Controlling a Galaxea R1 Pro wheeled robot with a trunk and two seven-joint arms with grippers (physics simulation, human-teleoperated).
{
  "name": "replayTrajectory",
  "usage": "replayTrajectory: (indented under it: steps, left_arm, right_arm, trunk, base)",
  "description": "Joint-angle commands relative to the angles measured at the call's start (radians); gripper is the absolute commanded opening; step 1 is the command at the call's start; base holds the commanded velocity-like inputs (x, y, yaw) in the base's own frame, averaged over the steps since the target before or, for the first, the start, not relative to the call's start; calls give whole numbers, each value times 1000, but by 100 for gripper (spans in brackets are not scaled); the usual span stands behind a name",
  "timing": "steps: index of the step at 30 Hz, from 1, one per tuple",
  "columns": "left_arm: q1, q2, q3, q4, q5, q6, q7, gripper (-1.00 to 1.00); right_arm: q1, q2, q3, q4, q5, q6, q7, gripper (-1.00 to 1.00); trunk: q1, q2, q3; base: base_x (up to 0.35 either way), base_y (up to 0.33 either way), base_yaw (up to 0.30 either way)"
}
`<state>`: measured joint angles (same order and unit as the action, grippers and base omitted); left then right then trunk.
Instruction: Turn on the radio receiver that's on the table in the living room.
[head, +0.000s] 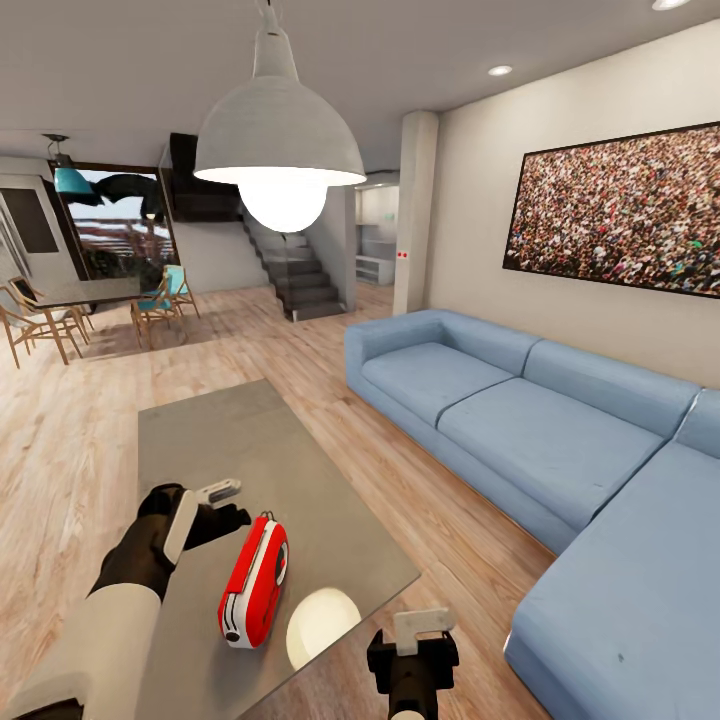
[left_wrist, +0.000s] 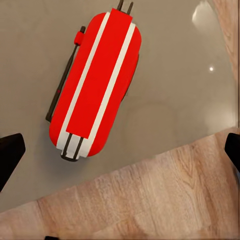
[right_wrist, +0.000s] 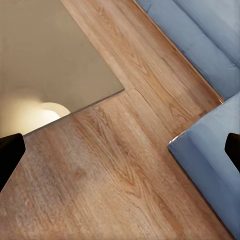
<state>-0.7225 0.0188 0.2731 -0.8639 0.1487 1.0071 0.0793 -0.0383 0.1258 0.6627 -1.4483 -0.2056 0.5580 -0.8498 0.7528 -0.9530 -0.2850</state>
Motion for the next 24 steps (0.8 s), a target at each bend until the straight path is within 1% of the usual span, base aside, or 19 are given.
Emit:
replayTrajectory:
  steps: [1, 6, 13, 24]
  left_arm:
    - [0, -2, 0, 0, 0, 0, -1, 100]
    - [0, -5, 0, -3, 3, -1, -4, 100]
    - [0, -5, 1, -6, 2, -1, -4, 100]
    - [0, -6, -2, -6, 3, -1, -4, 100]
  right_arm:
    - [0, 0, 0, 0, 0, 0, 0, 100]
    - [0, 0, 1, 0, 0, 0, 0, 100]
    - [0, 0, 19, 0, 0, 0, 0, 100]
    - [0, 0, 21, 0, 0, -1, 0, 100]
  trunk:
    - [0, 0, 0]
    - [0, 0, 0]
    - [0, 0, 0]
    - [0, 0, 0]
  base:
    - [0, 0, 0]
    - [0, 0, 0]
    - [0, 0, 0]
    - [0, 0, 0]
